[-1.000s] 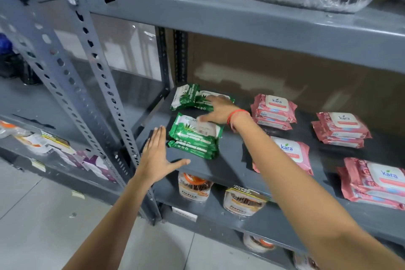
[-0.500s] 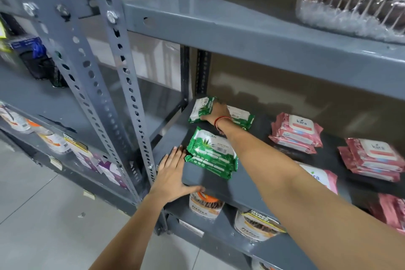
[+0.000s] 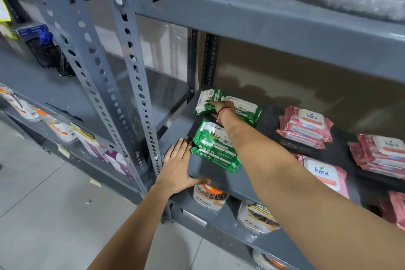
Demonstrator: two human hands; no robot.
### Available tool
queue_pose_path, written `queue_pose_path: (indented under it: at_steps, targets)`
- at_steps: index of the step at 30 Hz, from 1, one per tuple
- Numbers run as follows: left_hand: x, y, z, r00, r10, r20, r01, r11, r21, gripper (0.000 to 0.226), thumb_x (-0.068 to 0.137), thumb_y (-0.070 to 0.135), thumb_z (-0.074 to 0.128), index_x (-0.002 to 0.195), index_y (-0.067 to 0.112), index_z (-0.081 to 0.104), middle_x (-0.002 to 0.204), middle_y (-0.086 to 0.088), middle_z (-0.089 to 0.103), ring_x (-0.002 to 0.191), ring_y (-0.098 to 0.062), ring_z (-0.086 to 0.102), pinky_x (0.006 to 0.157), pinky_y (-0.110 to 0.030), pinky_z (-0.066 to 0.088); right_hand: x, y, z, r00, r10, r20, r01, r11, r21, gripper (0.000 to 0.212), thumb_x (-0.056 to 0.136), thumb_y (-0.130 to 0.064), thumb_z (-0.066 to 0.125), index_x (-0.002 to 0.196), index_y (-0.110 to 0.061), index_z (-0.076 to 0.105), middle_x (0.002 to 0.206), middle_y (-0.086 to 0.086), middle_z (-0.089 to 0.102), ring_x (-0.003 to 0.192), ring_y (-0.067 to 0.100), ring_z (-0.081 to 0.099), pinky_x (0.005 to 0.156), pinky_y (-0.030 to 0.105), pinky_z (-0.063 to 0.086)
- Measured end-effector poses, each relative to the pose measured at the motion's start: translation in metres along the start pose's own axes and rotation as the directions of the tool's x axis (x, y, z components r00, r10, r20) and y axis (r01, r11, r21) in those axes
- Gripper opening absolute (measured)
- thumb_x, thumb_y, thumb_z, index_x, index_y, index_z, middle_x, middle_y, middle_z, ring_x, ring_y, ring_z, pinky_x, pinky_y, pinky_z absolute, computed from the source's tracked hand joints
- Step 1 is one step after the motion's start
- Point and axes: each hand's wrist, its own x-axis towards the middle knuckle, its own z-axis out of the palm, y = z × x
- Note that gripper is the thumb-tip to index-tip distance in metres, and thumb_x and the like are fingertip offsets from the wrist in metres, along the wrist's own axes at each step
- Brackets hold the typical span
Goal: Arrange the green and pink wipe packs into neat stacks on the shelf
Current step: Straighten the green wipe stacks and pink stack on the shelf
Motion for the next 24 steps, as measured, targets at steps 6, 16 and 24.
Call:
queue_pose_path:
  at_steps: [6,16,24]
  targets:
    - [-0.002,0.0,0.001,0.999,0.004,-0.032,-0.005,1.0,-0.019,0.137,0.049,0.1,0.015,0.146,0.004,0.002,0.155,-0.007,-0.009,0.136,-0.014,-0.022,0.11,-0.035,-0.013,0.006,0.0,-0.035,0.991,-0.042,0.124,0.028,0.993,0.112,0.037,0.085,-0.015,0.068,0.119,-0.005,0.058,0.127,0.007,0.06,0.103,0.023,0.063,0.097,0.032,0.049]
    - [-0.002,0.0,0.001,0.999,0.005,-0.039,-0.007,1.0,-0.026,0.139,0.048,0.101,0.013,0.146,0.004,0.004,0.155,-0.007,-0.007,0.138,-0.015,-0.019,0.111,-0.036,-0.011,0.005,-0.014,-0.122,0.998,-0.051,0.036,0.053,0.996,-0.073,0.051,0.086,-0.01,0.067,0.128,0.009,0.046,0.141,0.021,0.045,0.109,0.036,0.061,0.097,0.041,0.05]
    - [-0.001,0.0,0.0,0.999,0.008,-0.052,-0.01,0.999,-0.033,0.139,0.049,0.101,0.016,0.146,0.003,0.003,0.154,-0.006,-0.008,0.137,-0.016,-0.019,0.11,-0.036,-0.011,-0.004,-0.06,-0.118,0.835,-0.328,0.442,0.508,0.152,-0.848,0.078,0.082,-0.01,0.07,0.148,-0.02,0.029,0.155,0.011,0.027,0.142,0.028,0.028,0.114,0.035,0.024]
